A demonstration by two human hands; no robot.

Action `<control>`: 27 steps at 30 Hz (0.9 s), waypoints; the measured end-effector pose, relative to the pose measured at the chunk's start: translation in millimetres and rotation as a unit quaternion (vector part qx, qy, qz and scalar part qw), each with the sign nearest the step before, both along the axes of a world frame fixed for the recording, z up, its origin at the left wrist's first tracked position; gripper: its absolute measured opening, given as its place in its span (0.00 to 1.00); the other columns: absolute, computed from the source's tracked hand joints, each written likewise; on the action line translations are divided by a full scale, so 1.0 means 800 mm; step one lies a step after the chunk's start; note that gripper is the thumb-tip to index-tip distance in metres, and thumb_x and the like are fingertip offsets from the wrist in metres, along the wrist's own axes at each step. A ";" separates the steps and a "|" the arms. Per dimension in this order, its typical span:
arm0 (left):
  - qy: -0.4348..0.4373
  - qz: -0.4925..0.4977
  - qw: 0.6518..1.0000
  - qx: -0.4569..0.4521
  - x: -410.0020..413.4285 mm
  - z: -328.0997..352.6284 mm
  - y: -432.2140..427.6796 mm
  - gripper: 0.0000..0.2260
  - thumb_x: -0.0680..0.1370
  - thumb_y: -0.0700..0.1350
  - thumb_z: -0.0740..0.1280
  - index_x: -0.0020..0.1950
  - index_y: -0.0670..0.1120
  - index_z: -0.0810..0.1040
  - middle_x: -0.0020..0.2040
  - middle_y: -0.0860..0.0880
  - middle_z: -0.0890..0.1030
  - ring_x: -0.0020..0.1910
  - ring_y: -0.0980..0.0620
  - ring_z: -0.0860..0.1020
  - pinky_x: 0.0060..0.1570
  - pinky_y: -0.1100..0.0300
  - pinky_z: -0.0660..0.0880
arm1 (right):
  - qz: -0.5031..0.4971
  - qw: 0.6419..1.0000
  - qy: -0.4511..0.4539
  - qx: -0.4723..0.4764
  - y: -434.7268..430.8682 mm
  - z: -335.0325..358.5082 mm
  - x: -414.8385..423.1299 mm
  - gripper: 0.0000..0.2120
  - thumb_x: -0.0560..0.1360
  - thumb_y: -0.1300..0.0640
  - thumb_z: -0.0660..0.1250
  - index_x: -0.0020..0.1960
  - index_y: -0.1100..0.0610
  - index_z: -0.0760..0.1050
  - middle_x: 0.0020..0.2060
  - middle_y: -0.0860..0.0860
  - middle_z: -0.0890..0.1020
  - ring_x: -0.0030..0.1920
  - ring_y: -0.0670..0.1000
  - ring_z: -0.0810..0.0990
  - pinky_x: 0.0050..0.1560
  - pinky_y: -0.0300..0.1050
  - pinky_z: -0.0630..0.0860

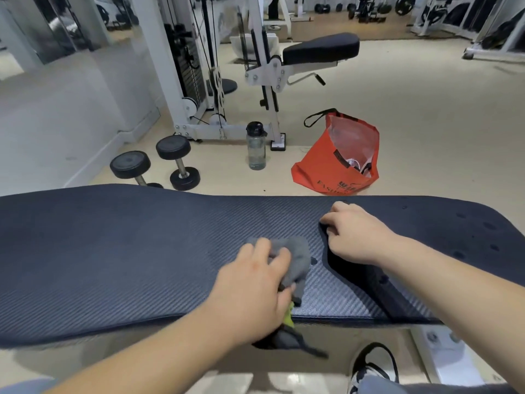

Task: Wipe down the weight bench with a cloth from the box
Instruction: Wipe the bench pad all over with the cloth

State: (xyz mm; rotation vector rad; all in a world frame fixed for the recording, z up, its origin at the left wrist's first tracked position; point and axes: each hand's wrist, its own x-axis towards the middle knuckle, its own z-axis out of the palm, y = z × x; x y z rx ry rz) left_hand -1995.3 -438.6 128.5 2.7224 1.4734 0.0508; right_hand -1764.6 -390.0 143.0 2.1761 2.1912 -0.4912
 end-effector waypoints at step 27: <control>-0.062 -0.089 0.994 -0.005 0.063 -0.004 0.060 0.16 0.76 0.60 0.61 0.63 0.57 0.70 0.57 0.51 0.70 0.58 0.46 0.74 0.48 0.47 0.79 | -0.058 0.985 0.127 0.106 -0.009 -0.004 0.058 0.19 0.78 0.66 0.58 0.62 0.56 0.82 0.59 0.51 0.82 0.64 0.53 0.78 0.69 0.49 0.72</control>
